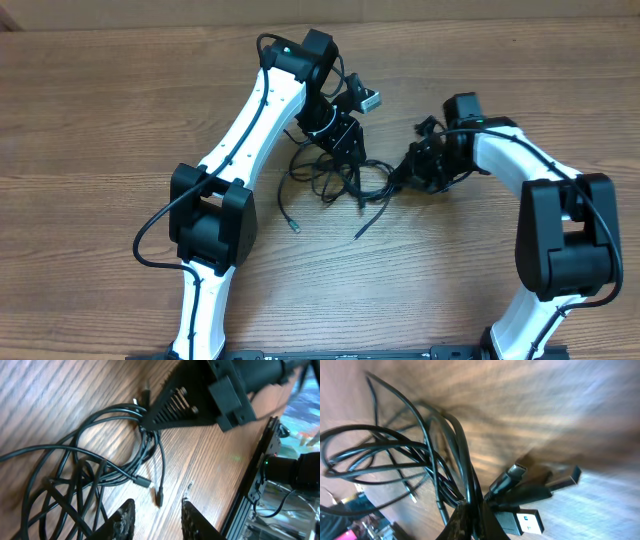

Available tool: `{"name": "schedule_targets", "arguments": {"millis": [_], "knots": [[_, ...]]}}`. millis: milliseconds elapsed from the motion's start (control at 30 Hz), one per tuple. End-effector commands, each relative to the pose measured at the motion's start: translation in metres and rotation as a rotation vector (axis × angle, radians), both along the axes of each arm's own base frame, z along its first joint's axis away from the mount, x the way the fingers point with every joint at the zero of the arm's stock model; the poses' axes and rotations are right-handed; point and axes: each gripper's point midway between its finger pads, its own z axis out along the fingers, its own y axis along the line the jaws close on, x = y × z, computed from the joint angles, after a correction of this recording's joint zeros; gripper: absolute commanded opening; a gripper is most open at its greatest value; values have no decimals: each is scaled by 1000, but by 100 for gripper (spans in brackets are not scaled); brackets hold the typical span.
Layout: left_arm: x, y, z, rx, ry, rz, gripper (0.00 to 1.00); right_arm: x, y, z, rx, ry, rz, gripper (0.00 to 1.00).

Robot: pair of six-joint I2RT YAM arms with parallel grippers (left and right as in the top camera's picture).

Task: Untangle cables

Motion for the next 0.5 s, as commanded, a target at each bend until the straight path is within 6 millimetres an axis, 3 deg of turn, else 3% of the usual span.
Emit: {"name": "schedule_targets", "arguments": {"millis": [0, 200, 467], "knots": [[-1, -8, 3, -73, -36, -70, 32, 5, 0, 3, 43, -35, 11, 4], [12, -4, -5, -27, -121, -87, 33, 9, 1, 3, 43, -72, 32, 4], [17, -20, -4, -58, -232, -171, 33, 2, 1, 2, 40, -62, 55, 4]]}}
